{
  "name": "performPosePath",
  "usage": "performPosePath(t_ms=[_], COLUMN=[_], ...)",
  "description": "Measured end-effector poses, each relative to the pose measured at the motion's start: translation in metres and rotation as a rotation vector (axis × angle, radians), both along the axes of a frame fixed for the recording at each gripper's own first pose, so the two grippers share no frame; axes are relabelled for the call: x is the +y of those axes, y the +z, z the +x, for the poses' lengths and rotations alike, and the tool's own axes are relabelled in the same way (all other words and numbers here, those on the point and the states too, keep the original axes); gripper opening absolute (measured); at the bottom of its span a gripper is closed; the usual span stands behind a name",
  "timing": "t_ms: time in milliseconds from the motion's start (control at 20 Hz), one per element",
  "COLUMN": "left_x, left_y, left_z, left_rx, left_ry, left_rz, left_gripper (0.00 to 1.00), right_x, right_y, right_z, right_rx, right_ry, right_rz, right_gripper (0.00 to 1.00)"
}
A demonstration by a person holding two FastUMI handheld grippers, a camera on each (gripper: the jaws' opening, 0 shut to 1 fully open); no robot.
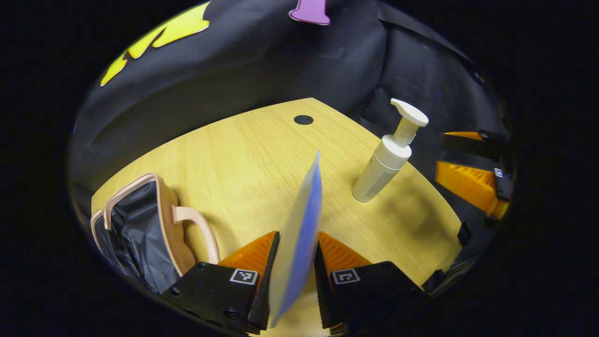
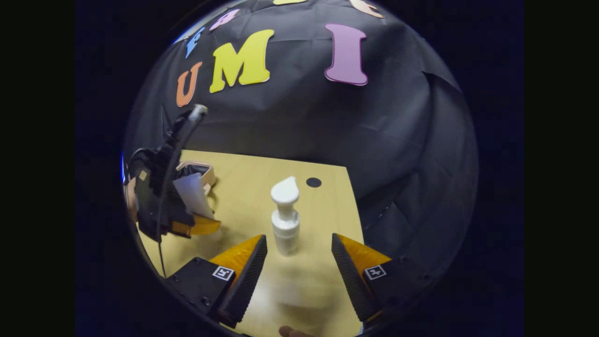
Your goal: First open the suitcase, pack the skin care products into it, and then close the suitcase.
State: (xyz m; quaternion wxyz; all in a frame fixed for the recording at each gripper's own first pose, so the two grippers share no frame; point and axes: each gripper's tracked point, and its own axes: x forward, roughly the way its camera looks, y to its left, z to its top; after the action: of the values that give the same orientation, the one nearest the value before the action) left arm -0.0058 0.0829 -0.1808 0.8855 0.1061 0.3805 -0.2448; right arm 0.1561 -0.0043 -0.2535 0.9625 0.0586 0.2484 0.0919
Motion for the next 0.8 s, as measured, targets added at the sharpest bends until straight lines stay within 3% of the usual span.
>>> performPosePath(t_ms=[100, 150, 200, 400, 600, 650, 800], left_x=[0.036, 0.019, 0.043, 0.091, 0.124, 0.134, 0.167], left_y=[0.033, 0.038, 0.045, 0.089, 0.098, 0.1, 0.103], left_z=[-0.026, -0.035, -0.038, -0.078, -0.092, -0.095, -0.096], left_rx=[-0.011, -0.024, -0.033, -0.061, -0.067, -0.067, -0.063], left_ry=[0.032, 0.043, 0.052, 0.092, 0.137, 0.147, 0.19], left_rz=[-0.013, -0.019, -0.022, -0.02, -0.005, -0.004, 0.004], left_gripper=[0.43, 0.43, 0.43, 0.43, 0.43, 0.43, 0.43], right_x=[0.009, 0.012, 0.018, 0.026, 0.031, 0.032, 0.032], right_y=[-0.005, -0.009, -0.014, -0.038, -0.049, -0.052, -0.046], right_z=[0.02, 0.029, 0.035, 0.047, 0.048, 0.051, 0.037], right_rx=[0.001, 0.004, 0.013, 0.08, 0.091, 0.089, 0.103], right_ry=[-0.01, -0.01, -0.011, -0.059, -0.078, -0.084, -0.11], right_rz=[0.007, 0.009, 0.01, 0.044, 0.026, 0.02, -0.015], right_gripper=[0.82, 0.82, 0.82, 0.69, 0.63, 0.51, 0.5])
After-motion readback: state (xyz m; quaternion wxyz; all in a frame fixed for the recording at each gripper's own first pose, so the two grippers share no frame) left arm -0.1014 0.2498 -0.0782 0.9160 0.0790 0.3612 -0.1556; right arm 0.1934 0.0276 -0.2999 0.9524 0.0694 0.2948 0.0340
